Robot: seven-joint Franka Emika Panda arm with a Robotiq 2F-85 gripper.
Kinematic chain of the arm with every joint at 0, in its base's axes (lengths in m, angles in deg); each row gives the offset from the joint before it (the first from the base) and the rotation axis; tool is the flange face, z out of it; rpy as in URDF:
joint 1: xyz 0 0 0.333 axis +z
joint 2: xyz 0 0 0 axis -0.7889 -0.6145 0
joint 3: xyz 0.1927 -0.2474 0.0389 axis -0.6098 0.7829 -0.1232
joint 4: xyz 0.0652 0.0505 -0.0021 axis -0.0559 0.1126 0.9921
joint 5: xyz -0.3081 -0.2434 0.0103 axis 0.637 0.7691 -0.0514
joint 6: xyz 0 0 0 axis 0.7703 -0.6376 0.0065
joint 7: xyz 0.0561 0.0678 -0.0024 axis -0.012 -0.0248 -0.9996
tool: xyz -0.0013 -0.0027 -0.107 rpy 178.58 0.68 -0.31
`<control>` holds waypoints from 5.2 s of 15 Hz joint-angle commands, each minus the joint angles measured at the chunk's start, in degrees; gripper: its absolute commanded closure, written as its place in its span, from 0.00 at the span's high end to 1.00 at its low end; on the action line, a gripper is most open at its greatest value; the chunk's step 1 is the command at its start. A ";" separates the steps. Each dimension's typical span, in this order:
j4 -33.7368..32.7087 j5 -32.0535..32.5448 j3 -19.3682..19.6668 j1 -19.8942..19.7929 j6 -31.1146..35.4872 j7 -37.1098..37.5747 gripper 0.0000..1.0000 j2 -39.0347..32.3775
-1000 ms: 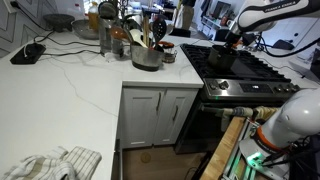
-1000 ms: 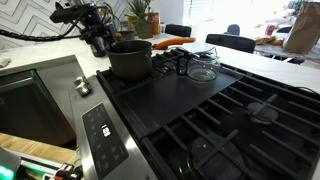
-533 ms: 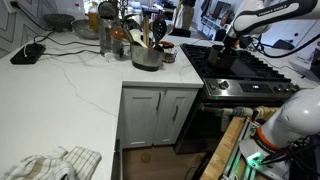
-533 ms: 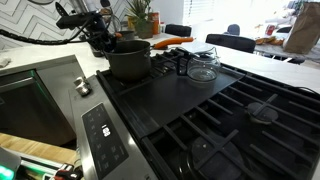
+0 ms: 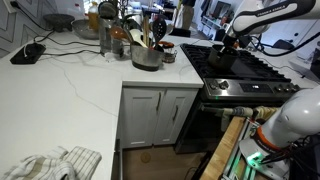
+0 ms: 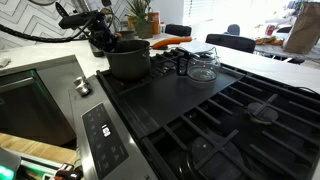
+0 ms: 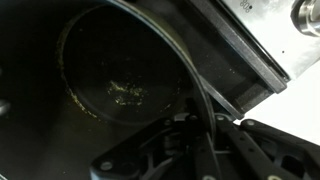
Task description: Move the pot to the plate in from
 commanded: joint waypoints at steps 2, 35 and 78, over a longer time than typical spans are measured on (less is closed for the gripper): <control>-3.37 5.05 -0.76 -0.78 1.57 -3.63 0.01 0.01; -35.01 -22.46 0.33 -7.66 -4.83 -35.54 0.01 -25.86; -23.59 -4.29 -8.34 -0.49 -13.57 2.50 1.00 -7.71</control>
